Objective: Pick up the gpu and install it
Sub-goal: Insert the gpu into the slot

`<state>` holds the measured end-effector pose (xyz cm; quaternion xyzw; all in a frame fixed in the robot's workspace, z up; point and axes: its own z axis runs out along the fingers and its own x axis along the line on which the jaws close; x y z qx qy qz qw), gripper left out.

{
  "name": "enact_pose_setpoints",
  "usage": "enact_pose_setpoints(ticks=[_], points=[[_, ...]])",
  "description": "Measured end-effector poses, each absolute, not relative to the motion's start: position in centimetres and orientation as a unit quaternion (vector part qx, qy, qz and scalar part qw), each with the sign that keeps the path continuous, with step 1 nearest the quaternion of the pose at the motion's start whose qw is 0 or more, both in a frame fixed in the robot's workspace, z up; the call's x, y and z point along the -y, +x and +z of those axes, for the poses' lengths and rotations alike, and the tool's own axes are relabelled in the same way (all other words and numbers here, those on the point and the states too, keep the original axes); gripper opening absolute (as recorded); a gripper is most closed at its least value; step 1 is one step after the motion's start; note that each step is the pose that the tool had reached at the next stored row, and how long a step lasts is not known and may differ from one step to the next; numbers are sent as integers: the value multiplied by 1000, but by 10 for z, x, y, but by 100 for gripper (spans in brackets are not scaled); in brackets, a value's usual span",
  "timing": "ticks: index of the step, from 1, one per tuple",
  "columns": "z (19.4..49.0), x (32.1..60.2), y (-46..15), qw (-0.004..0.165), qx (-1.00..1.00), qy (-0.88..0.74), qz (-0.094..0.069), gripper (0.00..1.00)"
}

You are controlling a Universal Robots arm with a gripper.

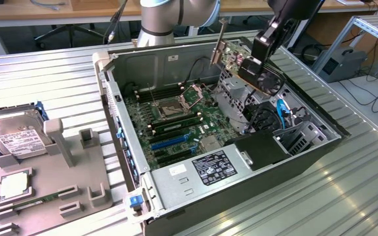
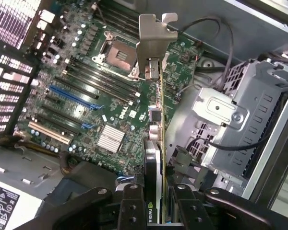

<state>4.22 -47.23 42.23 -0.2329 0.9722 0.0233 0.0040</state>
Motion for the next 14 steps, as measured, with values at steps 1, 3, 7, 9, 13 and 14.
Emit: enact_pose_setpoints(ticks=[1, 3, 7, 9, 13, 14], points=[[422, 472, 42, 4, -970, -243, 23, 27], [422, 472, 42, 3, -964, -263, 23, 27], [422, 472, 42, 2, -946, -324, 24, 27], [422, 472, 42, 1, -939, -343, 23, 27], [422, 472, 42, 0, -925, -379, 23, 27], [422, 472, 42, 0, -919, -393, 23, 27]])
